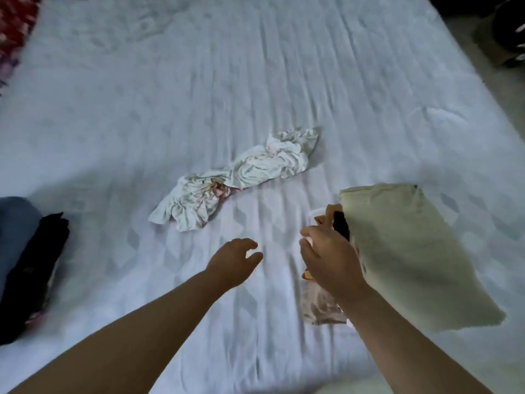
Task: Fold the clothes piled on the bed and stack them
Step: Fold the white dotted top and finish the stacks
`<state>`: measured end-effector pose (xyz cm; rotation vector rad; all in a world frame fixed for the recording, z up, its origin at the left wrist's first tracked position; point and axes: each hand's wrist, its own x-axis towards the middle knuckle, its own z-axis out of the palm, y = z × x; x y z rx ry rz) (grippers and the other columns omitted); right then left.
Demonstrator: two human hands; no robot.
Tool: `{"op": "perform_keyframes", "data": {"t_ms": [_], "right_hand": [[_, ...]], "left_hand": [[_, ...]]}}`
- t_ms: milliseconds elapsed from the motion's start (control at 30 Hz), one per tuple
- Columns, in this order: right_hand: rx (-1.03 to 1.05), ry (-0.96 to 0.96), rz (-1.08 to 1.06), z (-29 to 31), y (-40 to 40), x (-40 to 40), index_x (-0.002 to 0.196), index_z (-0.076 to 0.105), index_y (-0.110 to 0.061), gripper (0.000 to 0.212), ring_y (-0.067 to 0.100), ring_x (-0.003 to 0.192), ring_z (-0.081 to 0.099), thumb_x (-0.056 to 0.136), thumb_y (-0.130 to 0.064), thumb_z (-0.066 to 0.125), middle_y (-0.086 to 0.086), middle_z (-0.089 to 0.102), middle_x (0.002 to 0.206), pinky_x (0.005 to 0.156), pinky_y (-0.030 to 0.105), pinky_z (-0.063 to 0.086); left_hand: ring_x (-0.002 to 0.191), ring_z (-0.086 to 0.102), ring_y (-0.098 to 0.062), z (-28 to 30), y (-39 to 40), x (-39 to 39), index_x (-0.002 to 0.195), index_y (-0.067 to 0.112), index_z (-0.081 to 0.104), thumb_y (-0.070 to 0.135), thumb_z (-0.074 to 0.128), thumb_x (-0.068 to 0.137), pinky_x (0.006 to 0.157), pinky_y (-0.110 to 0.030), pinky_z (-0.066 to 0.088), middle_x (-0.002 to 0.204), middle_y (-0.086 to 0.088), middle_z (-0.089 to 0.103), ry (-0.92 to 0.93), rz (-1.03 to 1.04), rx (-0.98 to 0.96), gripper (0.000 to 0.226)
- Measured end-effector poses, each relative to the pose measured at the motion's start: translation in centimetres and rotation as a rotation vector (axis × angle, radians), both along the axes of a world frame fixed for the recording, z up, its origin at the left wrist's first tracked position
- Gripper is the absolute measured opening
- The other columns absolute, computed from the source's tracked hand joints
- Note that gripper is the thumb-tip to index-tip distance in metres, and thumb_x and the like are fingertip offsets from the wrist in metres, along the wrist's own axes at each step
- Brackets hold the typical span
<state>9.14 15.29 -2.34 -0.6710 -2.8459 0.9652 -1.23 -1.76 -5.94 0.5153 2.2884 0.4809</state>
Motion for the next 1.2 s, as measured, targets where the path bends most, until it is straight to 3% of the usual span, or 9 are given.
{"op": "perform_keyframes", "data": {"t_ms": [133,333,467,600,700,833,933,1067,1200], "right_hand": [[0.013,-0.181,0.183,-4.3,-5.9,-4.3,0.102,0.066,-0.009,0.04,0.027,0.098,0.059,0.085,-0.03,0.036,0.006,0.066,0.101,0.088,0.038,0.039],[0.098,-0.299,0.345,-10.4,-11.6,-12.0,0.086,0.053,-0.007,0.017,0.028,0.087,0.055,0.091,-0.019,0.043,0.006,0.054,0.093,0.069,0.032,0.039],[0.244,-0.29,0.388,-14.1,-13.4,-17.8,0.13,0.046,-0.011,0.043,0.03,0.116,0.048,0.091,-0.028,0.051,0.01,0.044,0.132,0.088,0.036,0.042],[0.472,-0.24,0.431,-17.3,-13.6,-22.6,0.149,0.025,-0.027,0.082,0.038,0.143,0.012,0.08,-0.031,0.07,0.016,0.004,0.158,0.111,0.048,0.019],[0.546,-0.22,0.449,-19.4,-14.1,-24.7,0.136,0.047,-0.031,0.051,0.038,0.144,0.004,0.088,-0.029,0.062,0.008,0.007,0.159,0.114,0.053,0.003],[0.384,-0.166,0.373,-19.0,-15.8,-24.0,0.117,0.059,-0.004,0.035,0.045,0.116,0.046,0.083,-0.008,0.062,0.023,0.054,0.126,0.093,0.049,0.04],[0.224,-0.12,0.393,-17.7,-18.9,-21.1,0.103,0.06,-0.003,0.029,0.041,0.084,0.062,0.074,-0.004,0.064,0.023,0.065,0.093,0.069,0.04,0.048],[0.081,-0.015,0.377,-17.1,-23.6,-15.2,0.082,0.061,-0.009,0.01,0.035,0.063,0.061,0.074,-0.014,0.058,0.011,0.063,0.07,0.056,0.035,0.048],[0.075,0.066,0.377,-16.8,-27.6,-9.7,0.079,0.059,-0.016,0.017,0.024,0.057,0.056,0.076,-0.02,0.043,0.001,0.059,0.067,0.053,0.03,0.043]], "left_hand": [[0.126,0.044,-0.014,-2.8,-8.0,-2.2,0.134,0.023,0.049,0.04,0.048,0.096,0.103,-0.025,0.033,0.139,0.003,0.047,-0.029,0.057,-0.123,0.041],[0.138,0.029,-0.016,-7.6,-16.1,-5.6,0.136,0.021,0.047,0.037,0.052,0.095,0.111,-0.028,0.025,0.15,-0.001,0.031,-0.028,0.218,-0.178,0.045],[0.142,0.021,-0.019,-10.5,-18.9,-8.3,0.138,0.019,0.045,0.036,0.055,0.093,0.113,-0.03,0.022,0.154,-0.004,0.024,0.075,0.346,-0.165,0.049],[0.143,0.016,-0.02,-12.1,-20.1,-9.8,0.138,0.019,0.044,0.034,0.055,0.093,0.114,-0.031,0.019,0.156,-0.003,0.02,0.151,0.372,-0.126,0.048],[0.144,0.014,-0.017,-12.6,-21.0,-9.9,0.139,0.023,0.042,0.036,0.054,0.093,0.114,-0.028,0.017,0.157,0.002,0.016,0.152,0.349,-0.094,0.049],[0.143,0.018,-0.011,-12.1,-22.1,-9.4,0.137,0.024,0.045,0.034,0.056,0.093,0.113,-0.023,0.017,0.155,0.007,0.021,0.099,0.336,-0.025,0.047],[0.129,0.041,-0.009,-10.5,-22.3,-8.8,0.135,0.023,0.049,0.035,0.055,0.093,0.103,-0.019,0.03,0.144,0.007,0.042,0.024,0.443,0.105,0.043],[0.1,0.056,-0.004,-8.0,-22.1,-7.8,0.135,0.024,0.045,0.039,0.048,0.095,0.085,-0.016,0.036,0.131,0.007,0.053,-0.078,0.575,0.231,0.043],[0.115,0.052,-0.016,-7.6,-22.1,-6.4,0.14,0.024,0.037,0.042,0.054,0.092,0.093,-0.023,0.037,0.13,0.002,0.052,-0.143,0.684,0.199,0.054]]}}
